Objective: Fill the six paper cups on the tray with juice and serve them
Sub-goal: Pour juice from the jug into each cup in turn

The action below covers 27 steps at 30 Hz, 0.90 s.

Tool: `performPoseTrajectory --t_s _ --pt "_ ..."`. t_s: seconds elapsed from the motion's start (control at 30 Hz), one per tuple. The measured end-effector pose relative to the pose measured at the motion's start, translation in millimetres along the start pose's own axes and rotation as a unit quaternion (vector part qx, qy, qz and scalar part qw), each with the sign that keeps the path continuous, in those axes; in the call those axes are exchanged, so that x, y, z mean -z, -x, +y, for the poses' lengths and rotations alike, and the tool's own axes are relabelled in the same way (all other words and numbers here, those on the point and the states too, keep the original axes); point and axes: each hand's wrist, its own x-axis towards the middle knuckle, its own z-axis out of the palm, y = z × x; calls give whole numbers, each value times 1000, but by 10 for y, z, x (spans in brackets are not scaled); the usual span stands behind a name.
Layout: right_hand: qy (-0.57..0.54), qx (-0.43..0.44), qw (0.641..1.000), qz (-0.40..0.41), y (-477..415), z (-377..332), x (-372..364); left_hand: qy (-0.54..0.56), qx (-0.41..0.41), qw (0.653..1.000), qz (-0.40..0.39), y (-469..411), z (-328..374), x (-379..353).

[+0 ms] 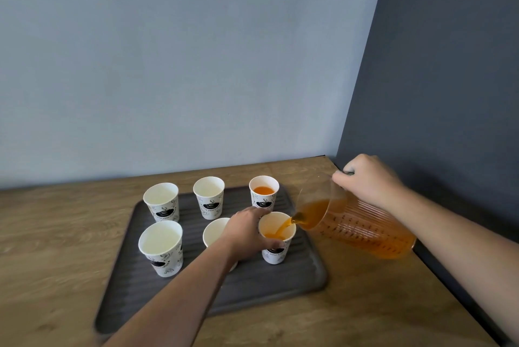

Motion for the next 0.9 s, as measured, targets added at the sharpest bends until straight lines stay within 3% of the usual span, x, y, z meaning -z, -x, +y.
performPoseTrajectory --t_s 0.9 --pt "16 -4 1000 -3 -26 -47 25 6 9 1000 3 1 11 0"
